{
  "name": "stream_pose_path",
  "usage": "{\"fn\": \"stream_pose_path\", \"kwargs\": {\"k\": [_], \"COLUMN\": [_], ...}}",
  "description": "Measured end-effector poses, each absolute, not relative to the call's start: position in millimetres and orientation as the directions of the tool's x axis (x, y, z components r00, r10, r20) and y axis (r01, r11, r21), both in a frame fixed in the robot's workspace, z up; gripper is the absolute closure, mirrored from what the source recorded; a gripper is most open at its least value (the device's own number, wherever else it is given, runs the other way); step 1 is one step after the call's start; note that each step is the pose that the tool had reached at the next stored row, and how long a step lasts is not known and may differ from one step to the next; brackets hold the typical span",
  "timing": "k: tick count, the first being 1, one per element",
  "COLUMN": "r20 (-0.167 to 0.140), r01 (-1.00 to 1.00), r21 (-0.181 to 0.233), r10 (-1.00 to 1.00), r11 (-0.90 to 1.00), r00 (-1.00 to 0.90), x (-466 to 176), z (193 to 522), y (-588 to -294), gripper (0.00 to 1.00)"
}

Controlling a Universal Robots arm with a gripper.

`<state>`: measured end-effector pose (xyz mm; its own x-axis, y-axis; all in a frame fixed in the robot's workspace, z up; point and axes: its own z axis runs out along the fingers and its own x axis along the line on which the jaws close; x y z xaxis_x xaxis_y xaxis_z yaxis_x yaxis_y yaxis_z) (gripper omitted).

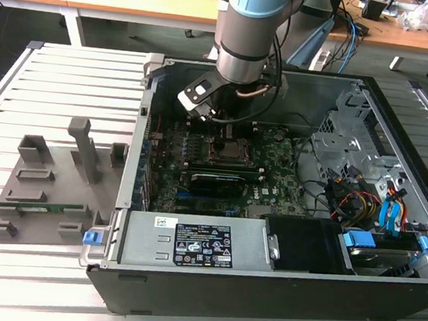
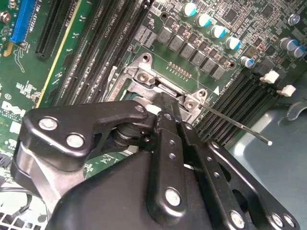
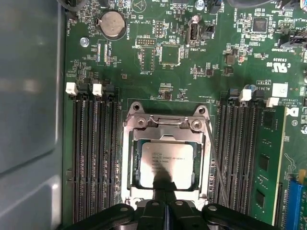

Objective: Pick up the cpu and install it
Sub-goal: 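Close the cpu cover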

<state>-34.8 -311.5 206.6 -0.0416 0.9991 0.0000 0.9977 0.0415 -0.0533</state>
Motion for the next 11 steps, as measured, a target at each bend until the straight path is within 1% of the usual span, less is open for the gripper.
{"fn": "stream_pose_path", "kwargs": {"k": [11], "r20": [0.0], "r01": [0.998], "r21": [-0.055], "r10": [0.999], "r11": [0.041], "r00": [-0.041], "x": [-10], "z": [208], "y": [-311], "gripper": [0.89]}}
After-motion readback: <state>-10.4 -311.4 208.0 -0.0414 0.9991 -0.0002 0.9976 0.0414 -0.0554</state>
